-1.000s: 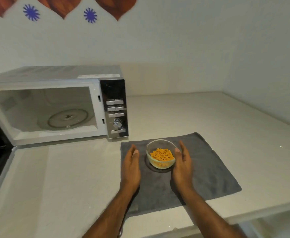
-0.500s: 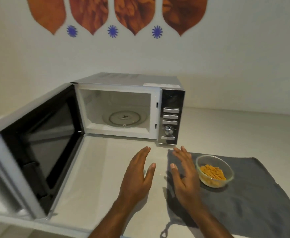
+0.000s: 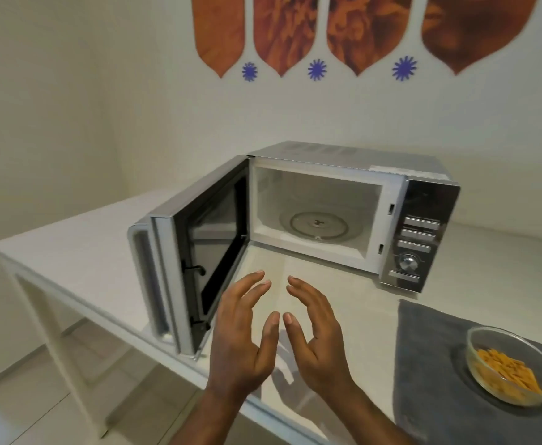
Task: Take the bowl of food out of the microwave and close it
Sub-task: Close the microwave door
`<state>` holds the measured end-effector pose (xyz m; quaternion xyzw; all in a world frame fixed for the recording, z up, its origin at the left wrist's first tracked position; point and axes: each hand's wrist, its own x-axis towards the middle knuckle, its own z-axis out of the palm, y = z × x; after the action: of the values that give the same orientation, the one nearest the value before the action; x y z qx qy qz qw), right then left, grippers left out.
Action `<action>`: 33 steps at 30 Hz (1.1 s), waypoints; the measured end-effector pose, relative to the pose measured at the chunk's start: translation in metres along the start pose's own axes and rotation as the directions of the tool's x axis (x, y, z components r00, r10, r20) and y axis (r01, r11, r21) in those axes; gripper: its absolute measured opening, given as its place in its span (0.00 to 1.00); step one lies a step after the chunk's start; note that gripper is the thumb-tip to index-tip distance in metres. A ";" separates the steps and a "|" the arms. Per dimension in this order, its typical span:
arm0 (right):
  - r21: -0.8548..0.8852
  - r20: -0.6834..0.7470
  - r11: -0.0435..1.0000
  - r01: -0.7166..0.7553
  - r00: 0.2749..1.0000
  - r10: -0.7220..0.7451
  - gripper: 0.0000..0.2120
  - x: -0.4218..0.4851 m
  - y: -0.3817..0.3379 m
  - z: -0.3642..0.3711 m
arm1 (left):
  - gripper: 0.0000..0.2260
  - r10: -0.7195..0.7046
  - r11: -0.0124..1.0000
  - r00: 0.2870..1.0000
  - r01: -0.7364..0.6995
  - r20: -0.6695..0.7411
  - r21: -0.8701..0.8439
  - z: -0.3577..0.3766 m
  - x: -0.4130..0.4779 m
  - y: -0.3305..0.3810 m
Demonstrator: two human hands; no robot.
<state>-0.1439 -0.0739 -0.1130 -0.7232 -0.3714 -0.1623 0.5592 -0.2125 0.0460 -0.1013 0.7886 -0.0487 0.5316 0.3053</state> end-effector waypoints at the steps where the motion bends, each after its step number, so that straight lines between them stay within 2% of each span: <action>1: 0.019 0.017 0.999 0.035 0.999 -0.035 0.18 0.000 -0.006 0.008 | 0.19 0.024 1.000 0.998 -0.024 -0.053 0.011 -0.012 0.000 0.000; 6: 0.103 0.060 0.973 0.206 0.975 -0.213 0.24 0.001 -0.036 0.045 | 0.18 0.094 0.987 0.964 -0.057 -0.249 0.152 -0.064 0.012 -0.007; 9: 0.177 0.067 0.950 0.256 0.960 -0.271 0.24 0.002 -0.058 0.062 | 0.20 0.052 0.982 0.950 0.008 -0.309 0.191 -0.090 0.026 -0.017; 11: 0.202 0.077 0.942 0.267 0.955 -0.287 0.22 0.004 -0.072 0.073 | 0.21 -0.026 0.982 0.948 0.084 -0.317 0.171 -0.103 0.036 -0.024; 15: 0.258 0.126 0.936 0.241 0.952 -0.280 0.20 0.007 -0.099 0.088 | 0.25 -0.229 0.970 0.946 0.240 -0.228 0.025 -0.112 0.052 -0.036; 19: 0.339 0.251 0.935 0.106 0.947 -0.199 0.20 0.005 -0.109 0.094 | 0.26 -0.372 0.925 0.918 0.355 -0.137 -0.133 -0.120 0.065 -0.045; 27: 0.269 0.321 0.963 -0.002 0.943 -0.088 0.20 -0.005 -0.097 0.088 | 0.20 -0.325 0.941 0.942 0.313 -0.087 -0.127 -0.112 0.066 -0.045; 33: 0.179 0.189 0.983 0.048 0.978 -0.083 0.22 -0.011 -0.081 0.070 | 0.19 -0.334 0.925 0.943 0.325 -0.015 -0.196 -0.093 0.063 -0.031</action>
<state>-0.2215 -0.0050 -0.0868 -0.6714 -0.4610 -0.0757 0.5753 -0.2481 0.1363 -0.0374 0.7397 0.0409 0.4843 0.4655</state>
